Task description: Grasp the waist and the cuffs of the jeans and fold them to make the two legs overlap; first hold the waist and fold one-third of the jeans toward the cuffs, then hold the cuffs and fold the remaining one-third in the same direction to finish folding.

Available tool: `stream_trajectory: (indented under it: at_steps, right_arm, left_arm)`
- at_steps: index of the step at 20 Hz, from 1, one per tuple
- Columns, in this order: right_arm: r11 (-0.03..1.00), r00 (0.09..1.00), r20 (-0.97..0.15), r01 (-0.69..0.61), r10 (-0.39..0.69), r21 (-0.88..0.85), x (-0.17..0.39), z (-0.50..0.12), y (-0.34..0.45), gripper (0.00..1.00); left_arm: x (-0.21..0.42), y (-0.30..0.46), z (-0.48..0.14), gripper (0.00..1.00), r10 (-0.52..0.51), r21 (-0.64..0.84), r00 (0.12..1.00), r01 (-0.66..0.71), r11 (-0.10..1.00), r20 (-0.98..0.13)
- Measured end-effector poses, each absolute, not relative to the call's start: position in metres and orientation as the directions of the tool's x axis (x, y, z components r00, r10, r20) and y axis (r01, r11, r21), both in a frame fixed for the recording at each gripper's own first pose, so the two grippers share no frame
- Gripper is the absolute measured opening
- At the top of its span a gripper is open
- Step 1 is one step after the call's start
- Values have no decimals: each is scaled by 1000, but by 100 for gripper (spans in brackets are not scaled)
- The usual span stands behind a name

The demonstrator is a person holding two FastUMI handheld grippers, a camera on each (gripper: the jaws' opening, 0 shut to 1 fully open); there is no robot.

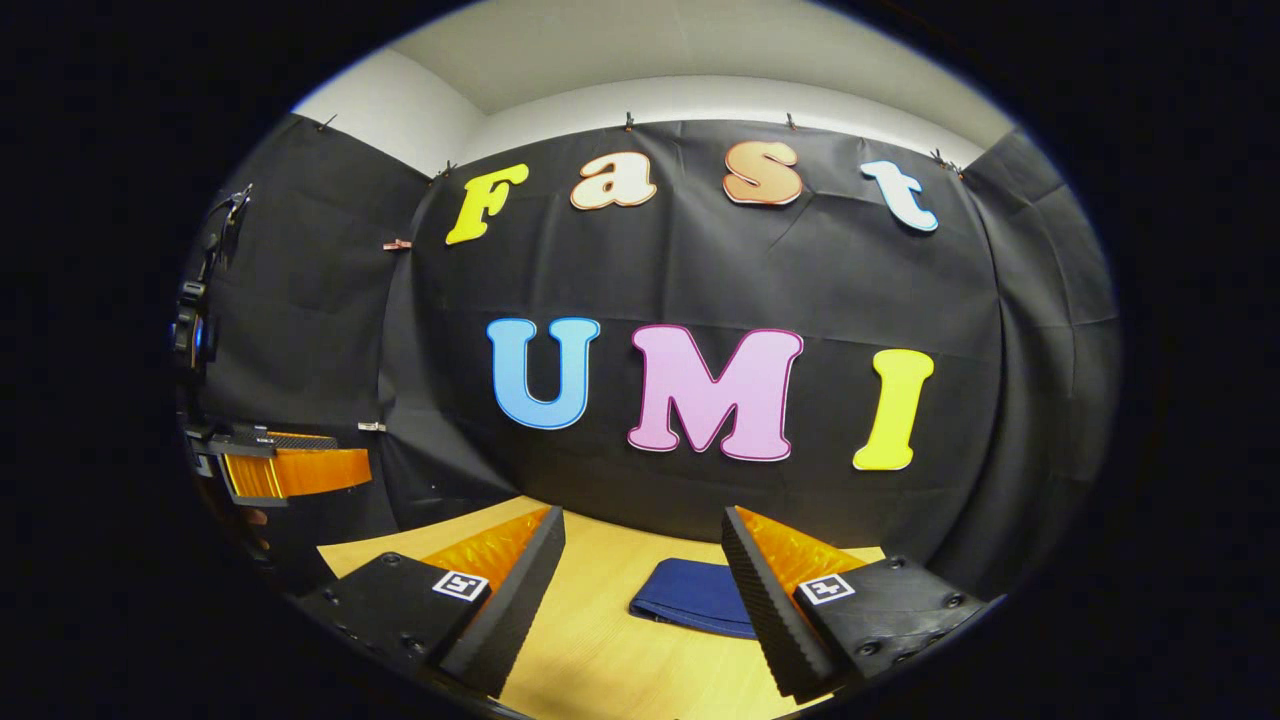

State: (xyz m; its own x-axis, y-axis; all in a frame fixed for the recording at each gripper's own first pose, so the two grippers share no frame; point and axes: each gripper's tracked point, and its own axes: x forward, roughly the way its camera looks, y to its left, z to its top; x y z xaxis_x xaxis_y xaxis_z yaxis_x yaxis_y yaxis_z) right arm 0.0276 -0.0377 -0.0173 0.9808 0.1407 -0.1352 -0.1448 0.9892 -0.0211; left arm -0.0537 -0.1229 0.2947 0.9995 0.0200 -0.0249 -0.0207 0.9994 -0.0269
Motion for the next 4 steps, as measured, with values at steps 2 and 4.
stream_trajectory:
  at_steps: [2, 4]
  right_arm:
    - [989, 981, -130, -150, 146, -17, 25, -17, -32, 94]
    - [988, 979, -136, -155, 151, -20, 22, -19, -27, 96]
  left_arm:
    - [-55, -124, 295, 96, 12, -14, 1000, -12, 1000, -22]
    - [-56, -127, 295, 96, 2, -18, 1000, -3, 1000, -22]
